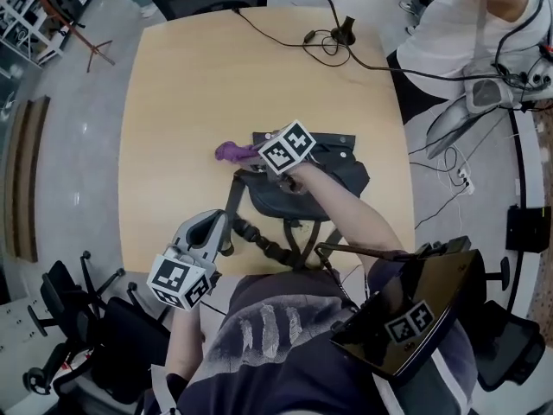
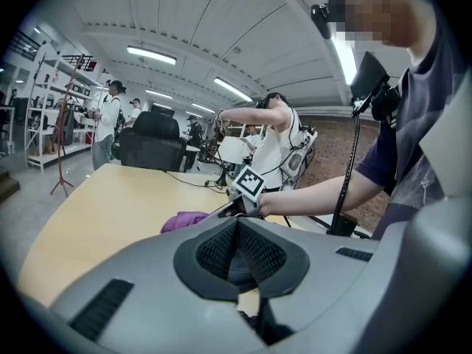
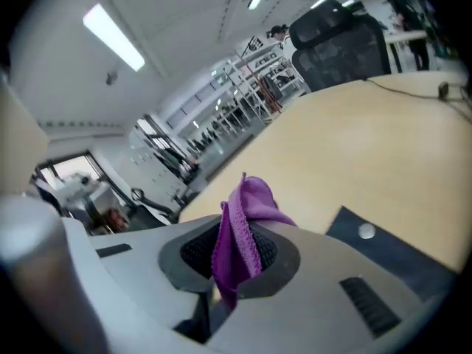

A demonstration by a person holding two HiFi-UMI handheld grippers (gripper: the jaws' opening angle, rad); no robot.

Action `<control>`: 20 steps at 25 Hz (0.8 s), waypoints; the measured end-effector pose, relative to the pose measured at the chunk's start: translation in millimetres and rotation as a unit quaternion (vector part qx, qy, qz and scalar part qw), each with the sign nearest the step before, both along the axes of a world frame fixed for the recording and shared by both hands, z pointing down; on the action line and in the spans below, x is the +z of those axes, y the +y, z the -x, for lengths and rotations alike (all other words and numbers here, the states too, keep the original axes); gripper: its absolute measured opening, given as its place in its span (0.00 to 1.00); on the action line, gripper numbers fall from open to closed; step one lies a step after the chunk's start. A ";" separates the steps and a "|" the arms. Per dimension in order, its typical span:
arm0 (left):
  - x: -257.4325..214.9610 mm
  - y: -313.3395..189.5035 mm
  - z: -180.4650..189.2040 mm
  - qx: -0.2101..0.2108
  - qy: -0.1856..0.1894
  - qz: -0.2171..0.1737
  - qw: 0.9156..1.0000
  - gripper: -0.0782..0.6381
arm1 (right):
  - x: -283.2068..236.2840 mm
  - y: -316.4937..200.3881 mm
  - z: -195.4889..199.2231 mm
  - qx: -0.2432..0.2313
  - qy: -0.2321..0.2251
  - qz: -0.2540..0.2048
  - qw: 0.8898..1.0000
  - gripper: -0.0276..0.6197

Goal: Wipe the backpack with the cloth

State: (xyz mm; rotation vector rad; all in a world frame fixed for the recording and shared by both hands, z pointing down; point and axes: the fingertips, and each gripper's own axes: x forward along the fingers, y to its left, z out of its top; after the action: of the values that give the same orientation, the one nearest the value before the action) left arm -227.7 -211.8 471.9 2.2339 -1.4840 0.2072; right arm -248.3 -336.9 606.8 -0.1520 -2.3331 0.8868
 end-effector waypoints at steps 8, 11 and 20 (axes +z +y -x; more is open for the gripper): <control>2.9 6.1 -10.4 0.018 0.001 0.001 1.000 0.12 | -7.3 21.2 -24.2 0.053 0.020 0.056 0.997 0.09; 3.9 8.0 -15.1 0.031 -0.005 0.001 0.999 0.12 | 35.0 4.3 -60.8 0.033 0.127 -0.097 0.987 0.09; 7.2 6.5 -29.8 0.057 0.031 0.006 0.998 0.12 | 44.1 -16.1 -120.7 0.012 0.197 -0.216 0.956 0.09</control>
State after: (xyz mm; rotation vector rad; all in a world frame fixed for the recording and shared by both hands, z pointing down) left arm -197.9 -205.3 479.1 2.2956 -1.3211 0.1806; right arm -127.5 -352.9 650.9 0.2185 -2.0906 0.3554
